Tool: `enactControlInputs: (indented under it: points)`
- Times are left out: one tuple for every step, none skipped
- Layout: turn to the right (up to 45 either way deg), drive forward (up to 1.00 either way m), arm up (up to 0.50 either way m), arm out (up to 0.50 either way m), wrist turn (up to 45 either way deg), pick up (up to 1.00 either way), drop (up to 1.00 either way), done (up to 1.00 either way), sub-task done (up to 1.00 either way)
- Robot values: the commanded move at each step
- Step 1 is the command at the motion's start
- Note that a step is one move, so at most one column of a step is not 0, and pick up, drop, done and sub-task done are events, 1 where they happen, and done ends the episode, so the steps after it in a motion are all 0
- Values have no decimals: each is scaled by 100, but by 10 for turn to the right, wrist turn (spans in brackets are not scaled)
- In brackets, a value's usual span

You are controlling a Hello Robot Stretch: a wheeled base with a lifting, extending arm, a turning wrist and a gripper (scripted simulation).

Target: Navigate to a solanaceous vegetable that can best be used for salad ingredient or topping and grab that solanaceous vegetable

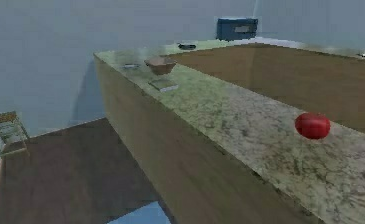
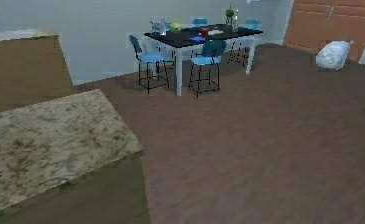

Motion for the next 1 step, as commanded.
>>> enactControlInputs:
  points:
    - [0,40,0,0,0,0,0,0,0]
